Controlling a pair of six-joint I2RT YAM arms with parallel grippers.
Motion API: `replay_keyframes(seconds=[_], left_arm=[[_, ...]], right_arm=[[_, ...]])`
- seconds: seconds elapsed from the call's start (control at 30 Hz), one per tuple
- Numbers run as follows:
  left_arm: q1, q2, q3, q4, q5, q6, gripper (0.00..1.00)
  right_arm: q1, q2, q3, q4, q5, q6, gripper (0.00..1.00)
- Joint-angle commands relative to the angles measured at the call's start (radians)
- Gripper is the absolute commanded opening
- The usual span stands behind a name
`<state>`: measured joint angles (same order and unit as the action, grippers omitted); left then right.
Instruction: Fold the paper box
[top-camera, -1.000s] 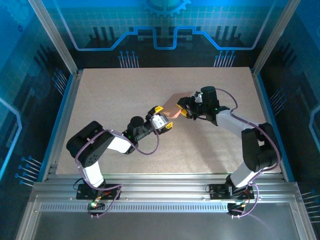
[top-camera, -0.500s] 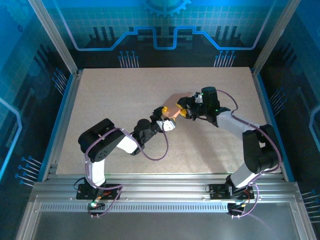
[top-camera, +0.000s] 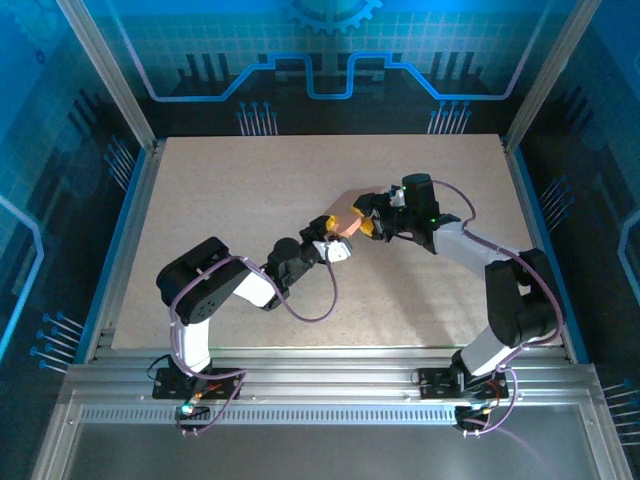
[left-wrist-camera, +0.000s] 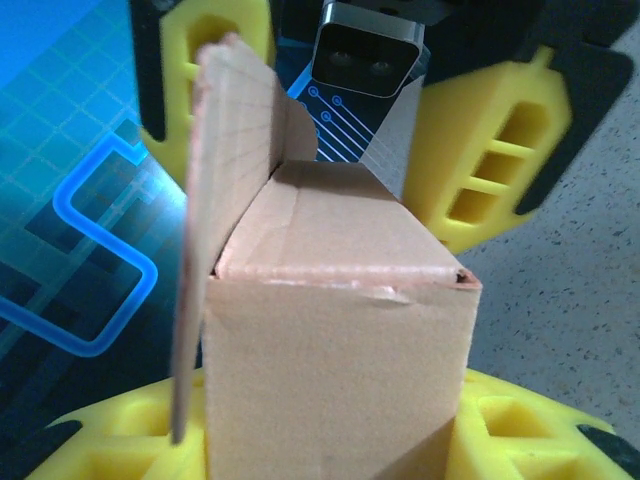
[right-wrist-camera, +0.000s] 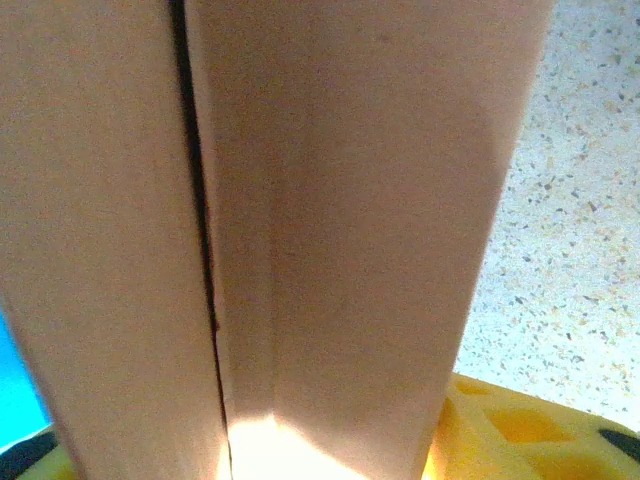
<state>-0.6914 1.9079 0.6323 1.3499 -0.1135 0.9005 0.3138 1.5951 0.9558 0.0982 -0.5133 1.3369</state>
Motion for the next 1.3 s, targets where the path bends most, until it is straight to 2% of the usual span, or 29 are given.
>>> replay_keyframes(seconds=[0.0,0.07,0.17,0.33,0.4,0.47,0.6,0.67,0.77,0.83,0.93,1.1,1.27], left_arm=[[-0.004,-0.014,-0.002,0.024,0.045,-0.082,0.32],[0.000,-0.033,-0.008,-0.003,0.061,-0.133,0.32],[0.008,-0.058,-0.016,-0.031,0.070,-0.215,0.32],[0.041,-0.096,-0.040,-0.054,0.141,-0.374,0.31],[0.064,-0.108,-0.052,-0.065,0.190,-0.443,0.31],[0.093,-0.120,-0.074,-0.050,0.254,-0.520,0.31],[0.133,-0.144,-0.119,-0.050,0.359,-0.575,0.28],[0.158,-0.154,-0.138,-0.049,0.420,-0.616,0.28],[0.193,-0.162,-0.159,-0.020,0.510,-0.670,0.28],[0.201,-0.164,-0.168,-0.009,0.540,-0.676,0.28],[0.218,-0.159,-0.176,0.005,0.597,-0.698,0.30],[0.243,-0.132,-0.193,0.051,0.666,-0.728,0.29],[0.254,-0.132,-0.219,0.052,0.714,-0.729,0.29]], right_arm=[[0.007,-0.037,0.039,-0.093,0.011,-0.054,0.62],[0.007,-0.064,0.050,-0.142,0.040,-0.105,0.76],[0.004,-0.109,0.067,-0.230,0.087,-0.188,0.89],[-0.005,-0.230,0.059,-0.379,0.210,-0.377,0.95],[-0.014,-0.289,0.041,-0.405,0.251,-0.476,0.93],[-0.019,-0.358,0.027,-0.429,0.293,-0.600,0.86],[-0.012,-0.462,0.012,-0.456,0.315,-0.925,0.85],[-0.009,-0.475,0.033,-0.511,0.289,-1.118,0.85],[-0.009,-0.447,0.072,-0.590,0.297,-1.306,0.84],[-0.021,-0.420,0.084,-0.596,0.291,-1.366,0.83],[-0.072,-0.343,0.125,-0.607,0.195,-1.384,0.79],[-0.070,-0.186,0.202,-0.661,0.133,-1.462,0.71],[-0.054,-0.078,0.258,-0.701,0.155,-1.490,0.67]])
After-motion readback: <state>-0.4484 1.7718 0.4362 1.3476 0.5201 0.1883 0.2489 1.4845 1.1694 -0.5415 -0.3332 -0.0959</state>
